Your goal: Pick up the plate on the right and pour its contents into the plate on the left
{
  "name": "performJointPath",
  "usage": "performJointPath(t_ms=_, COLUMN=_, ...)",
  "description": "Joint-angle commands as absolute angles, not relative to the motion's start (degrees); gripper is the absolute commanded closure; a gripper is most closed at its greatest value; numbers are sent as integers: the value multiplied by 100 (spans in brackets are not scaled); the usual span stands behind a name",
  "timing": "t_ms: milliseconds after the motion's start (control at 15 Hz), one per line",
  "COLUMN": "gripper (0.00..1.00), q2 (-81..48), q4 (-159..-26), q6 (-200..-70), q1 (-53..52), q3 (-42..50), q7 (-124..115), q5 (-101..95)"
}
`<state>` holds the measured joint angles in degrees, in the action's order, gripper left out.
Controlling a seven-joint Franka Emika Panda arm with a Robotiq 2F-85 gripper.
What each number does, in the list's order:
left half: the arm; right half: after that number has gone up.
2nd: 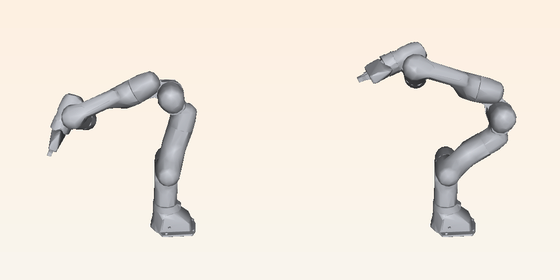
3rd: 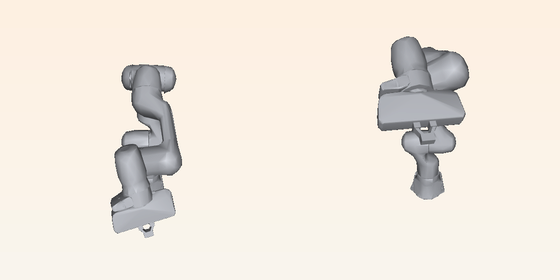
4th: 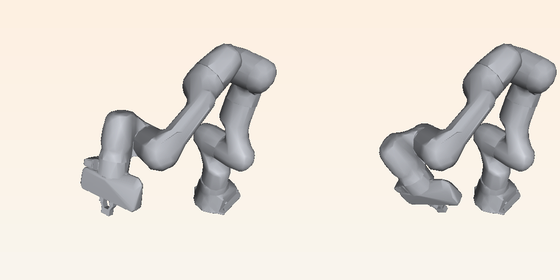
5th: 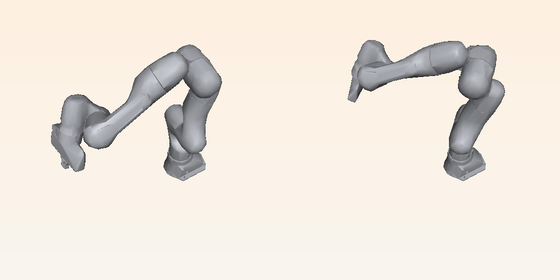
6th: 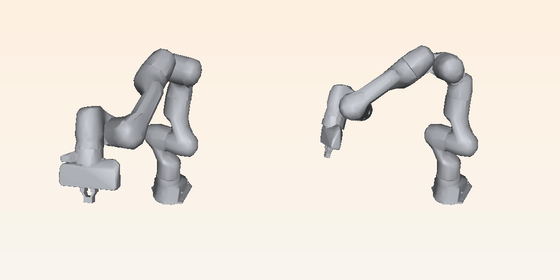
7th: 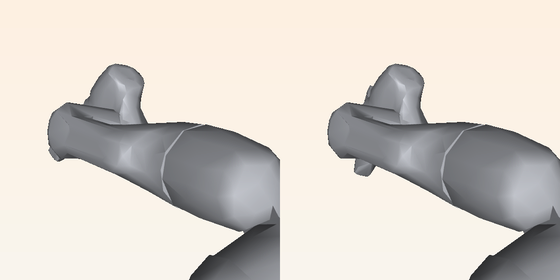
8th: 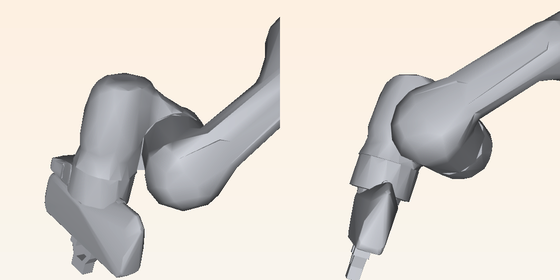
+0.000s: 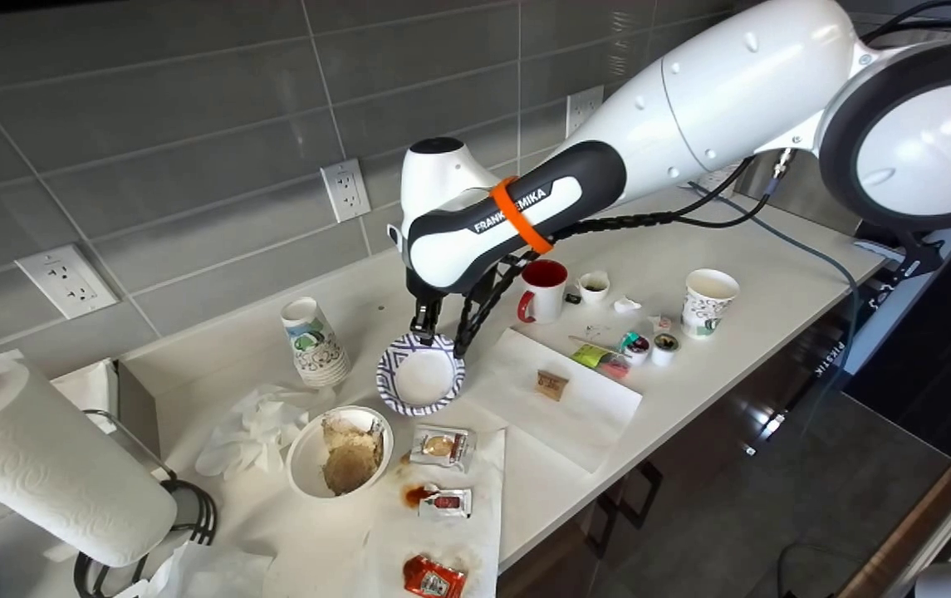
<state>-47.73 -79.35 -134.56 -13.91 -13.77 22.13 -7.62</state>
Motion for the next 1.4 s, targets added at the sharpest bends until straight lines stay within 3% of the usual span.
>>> performJointPath(t_ms=0, gripper=66, q2=-4990, q4=-7550, q6=-13207, q1=-1519, q3=-1239, q7=2015, q5=-798)
performJointPath(t_ms=600, gripper=1, q2=-4425, q4=-8291, q6=-13602, q1=-1332, q3=-1105, q7=1922, q5=-803)
performJointPath(t_ms=1000, gripper=0, q2=-3967, q4=-8560, q6=-13784, q1=-1474, q3=-1124, q7=1249, q5=-724)
performJointPath(t_ms=1333, gripper=0, q2=-3058, q4=-9973, q6=-15374, q1=-1641, q3=-845, q7=839, q5=-1210)
